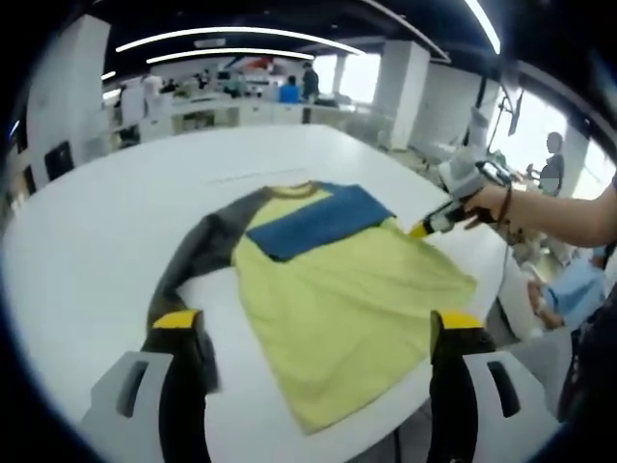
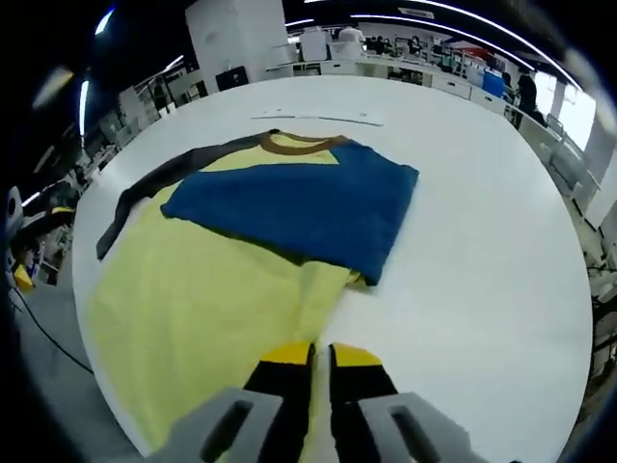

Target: Fold the garment on the visible template until the final outline fits inside the template.

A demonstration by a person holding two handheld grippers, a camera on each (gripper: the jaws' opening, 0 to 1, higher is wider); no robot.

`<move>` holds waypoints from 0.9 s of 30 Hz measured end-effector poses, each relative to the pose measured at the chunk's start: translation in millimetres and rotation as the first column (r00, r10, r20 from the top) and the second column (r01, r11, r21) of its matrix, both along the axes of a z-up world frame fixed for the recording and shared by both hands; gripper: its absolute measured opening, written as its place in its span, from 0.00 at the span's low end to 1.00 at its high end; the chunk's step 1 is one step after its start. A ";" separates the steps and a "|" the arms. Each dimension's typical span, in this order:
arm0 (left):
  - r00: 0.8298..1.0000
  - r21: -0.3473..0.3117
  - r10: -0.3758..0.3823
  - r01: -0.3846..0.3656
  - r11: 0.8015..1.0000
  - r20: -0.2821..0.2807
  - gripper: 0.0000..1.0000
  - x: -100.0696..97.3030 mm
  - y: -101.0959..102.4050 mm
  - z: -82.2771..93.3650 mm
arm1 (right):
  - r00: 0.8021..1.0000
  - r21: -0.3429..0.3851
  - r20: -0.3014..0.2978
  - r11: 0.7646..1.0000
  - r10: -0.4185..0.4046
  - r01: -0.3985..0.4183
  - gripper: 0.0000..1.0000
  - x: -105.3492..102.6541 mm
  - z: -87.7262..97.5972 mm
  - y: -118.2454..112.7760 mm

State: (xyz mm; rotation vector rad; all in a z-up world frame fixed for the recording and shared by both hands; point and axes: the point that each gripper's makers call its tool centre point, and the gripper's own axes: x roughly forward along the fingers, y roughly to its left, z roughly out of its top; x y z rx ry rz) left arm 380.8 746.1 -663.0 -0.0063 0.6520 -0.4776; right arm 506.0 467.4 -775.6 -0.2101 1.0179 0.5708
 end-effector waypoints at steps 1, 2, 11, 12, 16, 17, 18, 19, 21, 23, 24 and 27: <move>1.000 0.000 0.000 0.000 1.000 0.000 0.93 0.0 0.2 -0.3 | 1.000 -0.009 0.001 1.000 0.008 -0.008 0.01 -4.1 -1.0 3.4; 1.000 0.000 0.000 0.000 1.000 -0.001 0.93 0.0 0.4 -0.4 | 1.000 -0.017 -0.001 1.000 0.009 -0.009 0.00 -4.9 -2.0 2.8; 1.000 -0.001 0.003 -0.003 1.000 -0.006 0.92 -1.5 2.8 -0.5 | 1.000 -0.017 -0.009 1.000 -0.026 0.025 0.00 -0.4 -0.5 -5.3; 1.000 -0.001 0.003 -0.003 1.000 -0.005 0.92 -1.2 2.3 -0.3 | 0.999 -0.023 -0.009 0.999 -0.034 0.034 0.00 -0.9 -0.4 -7.0; 1.000 -0.001 0.001 -0.001 1.000 -0.002 0.92 -0.2 1.9 0.1 | 0.993 -0.046 -0.007 0.992 -0.114 0.114 0.00 -1.7 0.8 -21.1; 1.000 0.000 0.000 0.000 1.000 0.001 0.92 0.2 1.7 0.5 | 0.990 -0.043 -0.005 0.989 -0.144 0.144 0.00 -4.5 2.3 -21.1; 1.000 0.000 0.000 0.000 1.000 0.002 0.92 0.5 1.1 0.7 | 0.987 -0.039 -0.005 0.986 -0.162 0.162 0.00 -5.1 2.8 -23.3; 1.000 0.001 -0.001 0.001 1.000 0.003 0.92 0.7 0.9 0.7 | 0.984 -0.027 -0.013 0.983 -0.179 0.179 0.00 -3.3 0.9 -26.7; 1.000 0.003 -0.002 0.002 1.000 0.003 0.92 0.8 1.0 0.5 | 0.967 0.016 -0.043 0.968 -0.250 0.251 0.00 -3.4 1.4 -28.3; 1.000 0.005 -0.004 0.004 1.000 0.003 0.92 1.1 1.2 0.2 | 0.967 0.016 -0.040 0.967 -0.253 0.254 0.00 -4.5 1.7 -29.2; 1.000 0.005 -0.005 0.005 1.000 0.003 0.92 1.0 1.2 0.1 | 0.966 0.015 -0.044 0.966 -0.256 0.257 0.00 -5.3 1.2 -29.0; 1.000 0.006 -0.003 0.003 1.000 0.003 0.92 0.5 2.5 0.1 | 0.963 0.008 -0.043 0.964 -0.266 0.267 0.00 -5.2 0.5 -30.8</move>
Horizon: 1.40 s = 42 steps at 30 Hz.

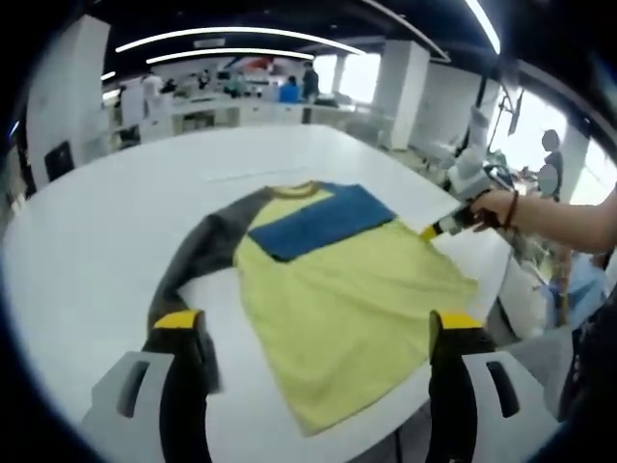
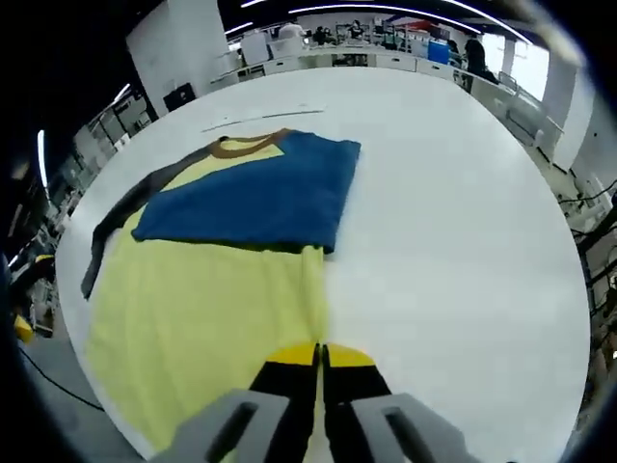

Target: Fold the garment on the visible template until the final outline fits inside the template.

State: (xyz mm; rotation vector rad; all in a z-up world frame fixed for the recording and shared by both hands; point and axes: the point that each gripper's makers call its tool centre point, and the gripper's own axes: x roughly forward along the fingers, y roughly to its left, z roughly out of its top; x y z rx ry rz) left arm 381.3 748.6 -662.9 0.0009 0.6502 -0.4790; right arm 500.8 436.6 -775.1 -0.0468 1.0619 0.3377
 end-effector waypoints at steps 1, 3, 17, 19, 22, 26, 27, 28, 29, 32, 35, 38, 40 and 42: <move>1.000 0.000 0.001 -0.001 1.000 0.001 0.92 -0.1 0.5 0.0 | 1.000 0.002 -0.001 1.000 -0.007 0.007 0.00 0.1 -0.6 -0.1; 1.000 -0.002 0.005 -0.005 1.000 0.000 0.92 -0.9 1.1 -0.1 | 1.000 0.000 -0.003 1.000 -0.008 0.008 0.00 -0.1 -1.3 -0.4; 1.000 0.005 0.014 -0.014 1.000 0.010 0.94 -3.1 0.8 3.6 | 0.998 0.022 0.055 0.999 0.025 -0.026 0.15 8.6 8.9 3.8; 1.000 0.009 0.014 -0.014 1.000 0.012 0.94 -2.7 1.3 3.8 | 0.995 0.044 0.096 0.999 0.015 -0.019 0.22 19.0 17.1 6.6; 1.000 0.014 0.014 -0.014 1.000 0.011 0.94 -2.7 1.4 3.9 | 0.992 0.090 0.125 0.996 -0.007 -0.004 0.24 29.6 28.6 15.2; 1.000 0.016 0.015 -0.015 1.000 0.010 0.94 -2.1 2.3 3.6 | 0.988 0.130 0.144 0.991 -0.050 0.031 0.24 49.2 31.2 17.2; 1.000 0.017 0.015 -0.016 1.000 0.010 0.94 -2.2 2.4 3.4 | 0.987 0.140 0.141 0.988 -0.079 0.059 0.24 56.2 29.4 15.9; 1.000 0.018 0.015 -0.016 1.000 0.009 0.94 -2.2 2.7 3.0 | 0.987 0.147 0.137 0.987 -0.088 0.068 0.23 61.6 27.6 15.1; 1.000 0.019 0.016 -0.016 1.000 0.007 0.94 -1.9 3.7 2.2 | 0.984 0.169 0.131 0.981 -0.117 0.094 0.23 64.6 26.8 17.3; 1.000 0.018 0.019 -0.019 1.000 0.005 0.94 -2.6 5.4 1.6 | 0.986 0.177 0.103 0.978 -0.133 0.113 0.22 73.9 16.1 16.6; 1.000 0.021 0.025 -0.025 0.999 0.002 0.94 -1.9 9.9 -0.7 | 0.985 0.147 0.094 0.981 -0.142 0.127 0.18 69.9 13.2 15.6; 0.999 0.021 0.040 -0.040 0.999 0.001 0.93 -0.8 13.7 -1.2 | 0.987 0.125 0.071 0.983 -0.144 0.135 0.15 68.9 5.0 19.5; 0.999 0.020 0.048 -0.048 0.999 -0.001 0.93 0.0 15.5 -2.3 | 0.988 0.113 0.076 0.986 -0.136 0.127 0.14 67.7 3.2 21.9; 0.999 0.021 0.051 -0.051 0.998 -0.006 0.93 0.2 17.5 -4.1 | 0.987 0.098 0.084 0.987 -0.139 0.131 0.12 68.4 1.6 22.2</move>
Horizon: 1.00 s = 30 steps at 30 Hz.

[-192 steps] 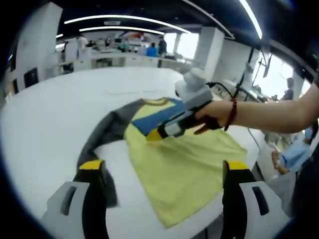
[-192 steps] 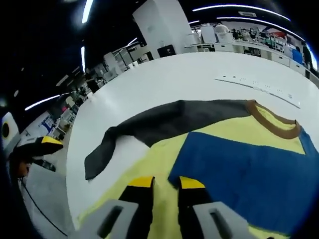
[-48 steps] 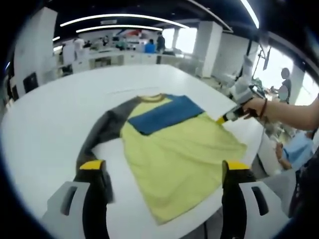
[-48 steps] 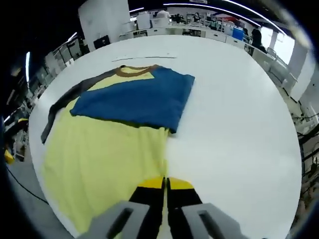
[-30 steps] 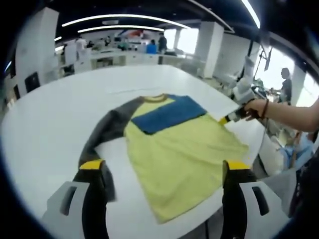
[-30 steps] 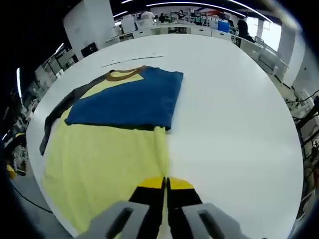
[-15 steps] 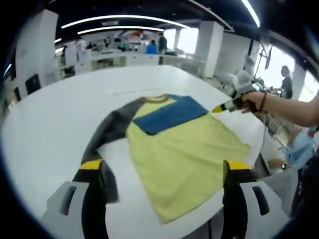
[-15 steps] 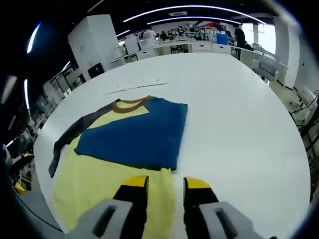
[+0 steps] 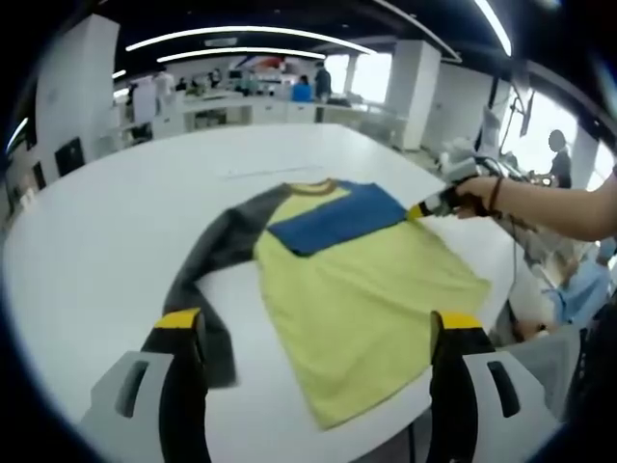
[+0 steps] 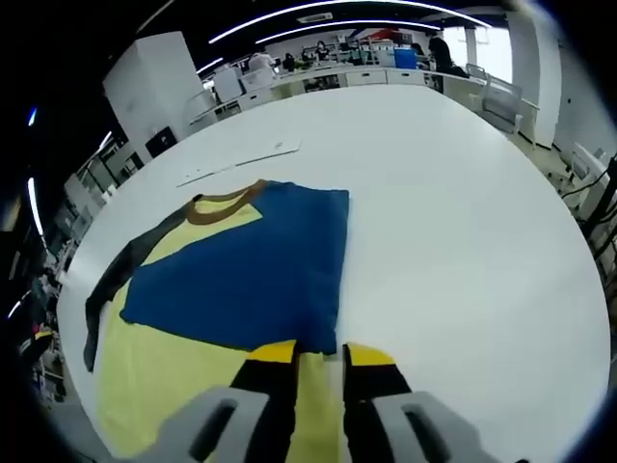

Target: Fold the garment on the visible template until the final outline fits inside the template.

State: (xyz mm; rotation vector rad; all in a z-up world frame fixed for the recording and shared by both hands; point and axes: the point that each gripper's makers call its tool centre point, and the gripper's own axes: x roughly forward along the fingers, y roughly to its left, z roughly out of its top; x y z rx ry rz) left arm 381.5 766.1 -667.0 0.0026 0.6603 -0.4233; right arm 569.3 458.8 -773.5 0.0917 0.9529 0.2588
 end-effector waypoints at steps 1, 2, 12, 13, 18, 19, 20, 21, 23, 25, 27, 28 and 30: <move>1.000 -0.001 0.003 -0.003 1.000 -0.002 0.92 0.1 1.0 -0.6 | 1.000 -0.005 0.004 1.000 -0.008 0.008 0.11 -1.0 0.6 3.0; 1.000 -0.008 0.008 -0.008 1.000 -0.003 0.92 -0.2 1.9 -0.6 | 1.000 -0.005 0.002 1.000 -0.017 0.017 0.09 -2.1 0.4 4.9; 0.999 -0.003 0.040 -0.040 0.999 -0.017 0.91 -3.0 5.9 -2.9 | 1.000 -0.070 0.007 0.997 -0.027 0.027 0.00 -0.9 -2.0 7.6; 0.999 0.000 0.045 -0.045 0.999 -0.019 0.90 -3.3 6.9 -3.4 | 1.000 -0.070 0.006 0.997 -0.024 0.024 0.00 -0.8 -2.0 8.1; 0.998 0.016 0.057 -0.056 0.998 -0.026 0.89 -3.6 10.9 -6.0 | 1.000 -0.062 -0.007 0.998 0.008 -0.009 0.00 1.2 -2.6 2.4; 0.998 0.021 0.061 -0.060 0.998 -0.026 0.89 -3.3 12.1 -6.4 | 1.000 -0.063 -0.007 0.998 0.013 -0.013 0.00 1.5 -2.3 2.4; 0.998 0.025 0.062 -0.062 0.998 -0.025 0.89 -2.9 13.3 -6.7 | 1.000 -0.067 -0.008 0.997 0.022 -0.023 0.00 1.8 -2.3 2.3; 0.998 0.027 0.063 -0.063 0.998 -0.025 0.89 -2.5 14.3 -6.9 | 1.000 -0.069 -0.008 0.997 0.024 -0.025 0.00 1.9 -2.3 2.3; 0.997 0.024 0.068 -0.067 0.997 -0.024 0.89 -1.1 16.9 -7.3 | 0.999 -0.073 -0.010 0.997 0.034 -0.035 0.00 5.0 -2.1 -0.3; 0.997 0.023 0.071 -0.071 0.997 -0.027 0.89 -0.5 18.3 -7.9 | 0.999 -0.073 -0.012 0.997 0.039 -0.040 0.00 6.5 -2.0 -1.8; 0.997 0.023 0.075 -0.074 0.997 -0.026 0.89 0.5 19.7 -8.1 | 0.999 -0.079 -0.014 0.996 0.047 -0.048 0.00 9.9 -1.7 -5.8; 0.997 0.024 0.077 -0.076 0.997 -0.027 0.89 0.8 20.4 -8.4 | 0.999 -0.084 -0.014 0.995 0.050 -0.051 0.00 10.7 -1.6 -8.1; 0.996 0.025 0.080 -0.079 0.997 -0.028 0.88 1.5 22.4 -9.1 | 0.999 -0.088 -0.016 0.995 0.052 -0.053 0.00 15.7 -2.3 -16.1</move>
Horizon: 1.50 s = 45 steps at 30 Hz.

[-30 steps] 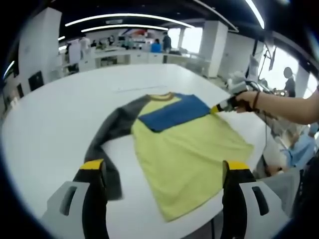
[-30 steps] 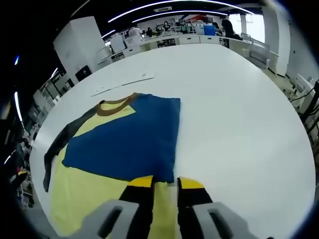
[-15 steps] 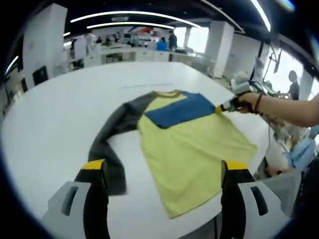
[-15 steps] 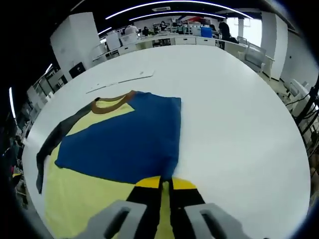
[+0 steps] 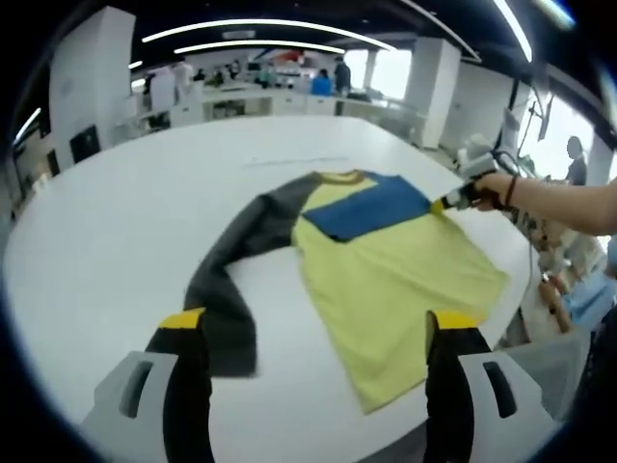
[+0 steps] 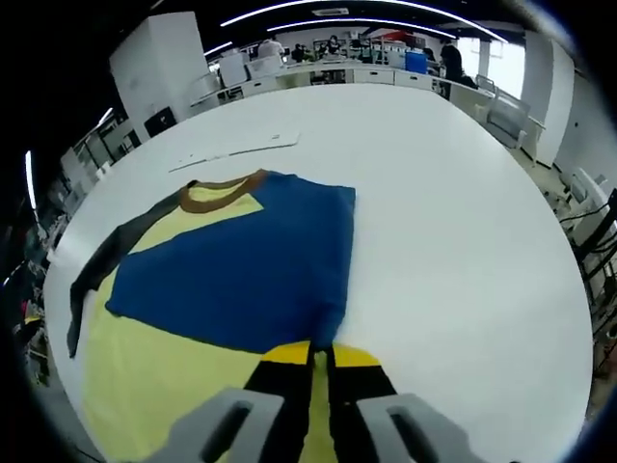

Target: Fold the garment on the visible template until the final outline fits inside the template.

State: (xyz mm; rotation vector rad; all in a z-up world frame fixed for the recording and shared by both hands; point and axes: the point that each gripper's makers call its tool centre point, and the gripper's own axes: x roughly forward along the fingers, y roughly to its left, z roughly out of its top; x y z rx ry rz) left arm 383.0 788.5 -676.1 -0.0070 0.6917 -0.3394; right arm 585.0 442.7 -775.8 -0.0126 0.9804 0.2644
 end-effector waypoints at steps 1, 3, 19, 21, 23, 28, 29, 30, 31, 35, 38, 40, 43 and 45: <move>1.000 0.000 0.003 -0.003 1.000 -0.001 0.88 0.4 1.6 -0.6 | 1.000 -0.001 -0.002 1.000 0.002 -0.002 0.00 2.0 -0.1 -2.6; 1.000 0.000 0.007 -0.007 1.000 -0.004 0.88 0.4 3.1 -1.7 | 1.000 -0.003 -0.003 1.000 0.006 -0.006 0.00 2.1 0.4 -2.5; 1.000 0.010 0.022 -0.022 1.000 -0.017 0.88 -0.5 10.9 -6.7 | 1.000 0.004 -0.017 1.000 0.003 -0.003 0.01 6.1 0.3 -20.7; 1.000 0.011 0.022 -0.022 1.000 -0.019 0.88 -0.8 10.1 -6.6 | 1.000 0.004 -0.023 1.000 0.012 -0.012 0.02 6.2 0.3 -20.7; 0.999 0.010 0.026 -0.026 1.000 -0.018 0.87 -0.7 10.0 -6.5 | 1.000 -0.009 -0.011 1.000 0.018 -0.018 0.08 7.0 1.1 -22.4; 0.999 0.009 0.044 -0.044 0.999 -0.014 0.87 -0.6 12.7 -5.1 | 0.995 -0.007 0.059 0.997 0.079 -0.078 0.40 11.4 12.9 -14.9; 0.999 0.008 0.048 -0.048 0.999 -0.015 0.87 -0.9 13.4 -5.3 | 0.991 0.007 0.077 0.994 0.111 -0.112 0.43 9.9 19.7 -8.8; 0.999 0.009 0.049 -0.049 0.999 -0.015 0.86 -1.0 14.0 -5.7 | 0.988 0.019 0.091 0.991 0.128 -0.130 0.46 8.9 24.5 -4.6; 0.999 0.011 0.049 -0.049 0.999 -0.017 0.86 -1.5 14.8 -6.6 | 0.979 0.019 0.121 0.986 0.165 -0.169 0.51 11.4 30.5 -0.8; 0.998 0.010 0.061 -0.061 0.998 -0.023 0.85 -2.7 17.1 -8.2 | 0.949 0.016 0.193 0.966 0.251 -0.259 0.71 9.2 49.0 12.0; 0.995 0.006 0.095 -0.095 0.995 -0.022 0.84 -3.2 25.0 -8.9 | 0.939 0.057 0.207 0.955 0.274 -0.291 0.79 -7.4 64.3 23.5; 0.994 -0.015 0.111 -0.111 0.994 -0.020 0.83 -3.6 26.2 -7.7 | 0.930 0.064 0.222 0.948 0.292 -0.313 0.85 -12.0 69.9 24.5; 0.990 -0.017 0.142 -0.142 0.990 -0.021 0.79 -4.4 29.9 -8.2 | 0.921 0.063 0.234 0.941 0.310 -0.333 0.91 -16.6 75.9 24.4; 0.988 -0.004 0.155 -0.155 0.988 -0.020 0.78 -5.1 33.7 -10.0 | 0.914 0.062 0.250 0.937 0.318 -0.343 0.92 -19.4 81.5 24.5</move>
